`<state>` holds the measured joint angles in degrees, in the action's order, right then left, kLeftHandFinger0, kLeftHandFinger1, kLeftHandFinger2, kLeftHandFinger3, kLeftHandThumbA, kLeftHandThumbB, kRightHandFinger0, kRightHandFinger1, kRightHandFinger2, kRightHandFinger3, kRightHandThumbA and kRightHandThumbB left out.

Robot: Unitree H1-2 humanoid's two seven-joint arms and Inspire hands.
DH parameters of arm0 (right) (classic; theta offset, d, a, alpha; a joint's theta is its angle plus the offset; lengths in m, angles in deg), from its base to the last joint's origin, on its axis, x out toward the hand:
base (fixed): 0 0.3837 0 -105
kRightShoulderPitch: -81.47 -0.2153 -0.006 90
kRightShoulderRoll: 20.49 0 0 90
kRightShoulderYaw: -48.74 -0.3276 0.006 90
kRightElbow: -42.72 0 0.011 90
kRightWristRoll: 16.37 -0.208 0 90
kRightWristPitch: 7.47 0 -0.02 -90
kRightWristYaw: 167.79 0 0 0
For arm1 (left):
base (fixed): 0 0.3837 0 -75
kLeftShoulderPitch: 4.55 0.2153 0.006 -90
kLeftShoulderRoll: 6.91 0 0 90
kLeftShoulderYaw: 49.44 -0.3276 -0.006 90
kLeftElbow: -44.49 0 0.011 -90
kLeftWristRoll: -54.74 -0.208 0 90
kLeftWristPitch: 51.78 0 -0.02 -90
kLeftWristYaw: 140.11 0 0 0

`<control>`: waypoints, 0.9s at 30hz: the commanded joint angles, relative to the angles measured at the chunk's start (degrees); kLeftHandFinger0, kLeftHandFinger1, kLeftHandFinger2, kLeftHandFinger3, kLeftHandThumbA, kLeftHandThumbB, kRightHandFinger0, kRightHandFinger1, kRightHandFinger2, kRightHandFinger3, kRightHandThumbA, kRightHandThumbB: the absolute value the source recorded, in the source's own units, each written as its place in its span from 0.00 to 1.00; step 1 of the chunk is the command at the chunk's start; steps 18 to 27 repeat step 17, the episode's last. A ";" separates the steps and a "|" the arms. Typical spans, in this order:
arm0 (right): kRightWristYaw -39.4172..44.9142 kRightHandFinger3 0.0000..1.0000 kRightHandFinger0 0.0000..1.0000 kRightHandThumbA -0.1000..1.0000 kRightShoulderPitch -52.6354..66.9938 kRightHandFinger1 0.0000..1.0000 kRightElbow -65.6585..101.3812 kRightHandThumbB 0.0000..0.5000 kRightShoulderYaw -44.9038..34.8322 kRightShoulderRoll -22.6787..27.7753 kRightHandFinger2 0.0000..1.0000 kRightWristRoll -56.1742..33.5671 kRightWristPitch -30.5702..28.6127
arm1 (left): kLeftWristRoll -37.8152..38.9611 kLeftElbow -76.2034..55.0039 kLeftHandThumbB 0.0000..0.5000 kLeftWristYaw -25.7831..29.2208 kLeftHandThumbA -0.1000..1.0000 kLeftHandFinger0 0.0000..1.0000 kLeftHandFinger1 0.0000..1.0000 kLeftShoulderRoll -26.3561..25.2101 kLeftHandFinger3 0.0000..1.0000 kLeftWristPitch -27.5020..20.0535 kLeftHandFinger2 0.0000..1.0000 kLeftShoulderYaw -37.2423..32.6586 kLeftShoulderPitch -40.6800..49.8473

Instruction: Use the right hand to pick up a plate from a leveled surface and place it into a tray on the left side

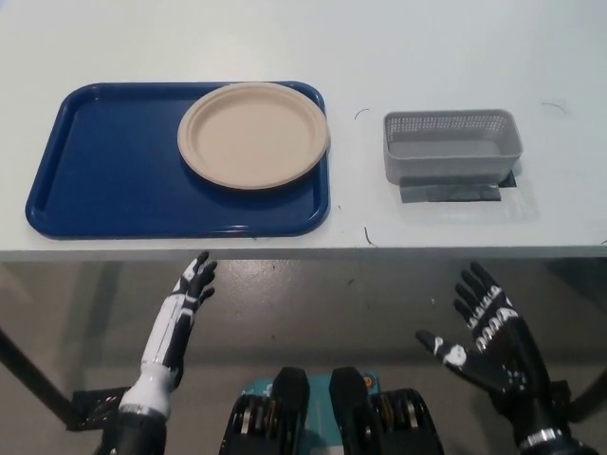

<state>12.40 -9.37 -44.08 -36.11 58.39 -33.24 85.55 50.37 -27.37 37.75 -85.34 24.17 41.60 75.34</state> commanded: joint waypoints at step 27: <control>4.04 1.00 1.00 1.00 7.60 1.00 4.15 0.22 1.70 -0.68 1.00 5.26 -9.24 | 1.58 -5.07 0.99 -2.24 1.00 1.00 1.00 -1.84 1.00 -1.58 1.00 -1.83 3.65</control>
